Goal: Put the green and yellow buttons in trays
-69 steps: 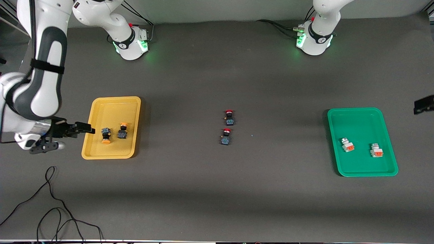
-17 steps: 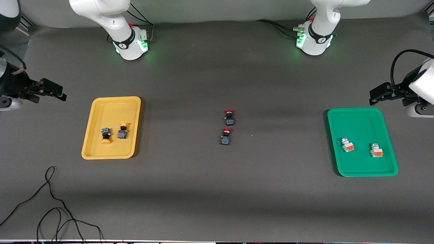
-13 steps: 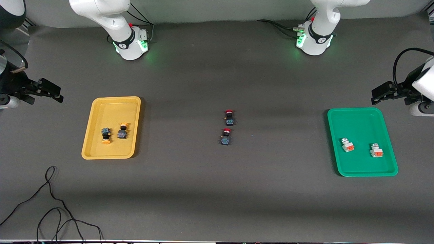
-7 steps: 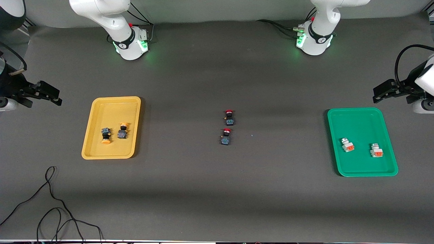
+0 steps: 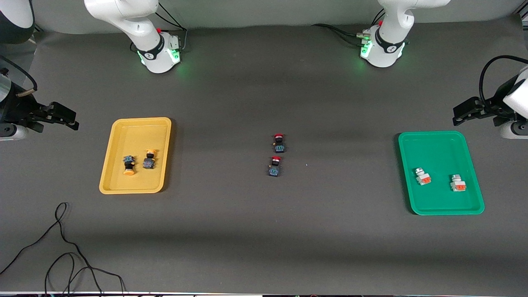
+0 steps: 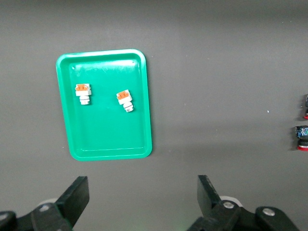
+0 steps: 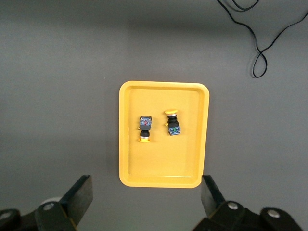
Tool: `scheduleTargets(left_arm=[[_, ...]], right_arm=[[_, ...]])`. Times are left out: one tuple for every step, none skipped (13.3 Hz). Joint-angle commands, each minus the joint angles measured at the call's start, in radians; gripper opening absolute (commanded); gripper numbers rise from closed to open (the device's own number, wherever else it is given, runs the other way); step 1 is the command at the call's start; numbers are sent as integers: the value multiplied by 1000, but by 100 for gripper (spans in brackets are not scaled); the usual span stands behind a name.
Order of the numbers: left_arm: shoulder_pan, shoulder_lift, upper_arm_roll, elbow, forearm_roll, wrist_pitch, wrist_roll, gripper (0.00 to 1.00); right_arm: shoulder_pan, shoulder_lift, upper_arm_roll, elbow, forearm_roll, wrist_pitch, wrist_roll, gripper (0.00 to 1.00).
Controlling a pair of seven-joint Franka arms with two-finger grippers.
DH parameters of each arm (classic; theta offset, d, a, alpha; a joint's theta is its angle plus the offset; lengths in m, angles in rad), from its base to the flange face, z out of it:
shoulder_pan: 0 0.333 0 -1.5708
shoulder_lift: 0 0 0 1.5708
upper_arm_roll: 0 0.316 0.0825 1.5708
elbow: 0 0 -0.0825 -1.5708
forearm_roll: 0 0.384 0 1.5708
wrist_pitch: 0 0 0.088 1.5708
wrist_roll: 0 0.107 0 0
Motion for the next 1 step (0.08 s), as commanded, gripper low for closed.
scheduleTargets(left_arm=[[-4,-19,3,-19,3,10,-15,100]], right_arm=[[0,6,4,23,-16,-22,26,100]])
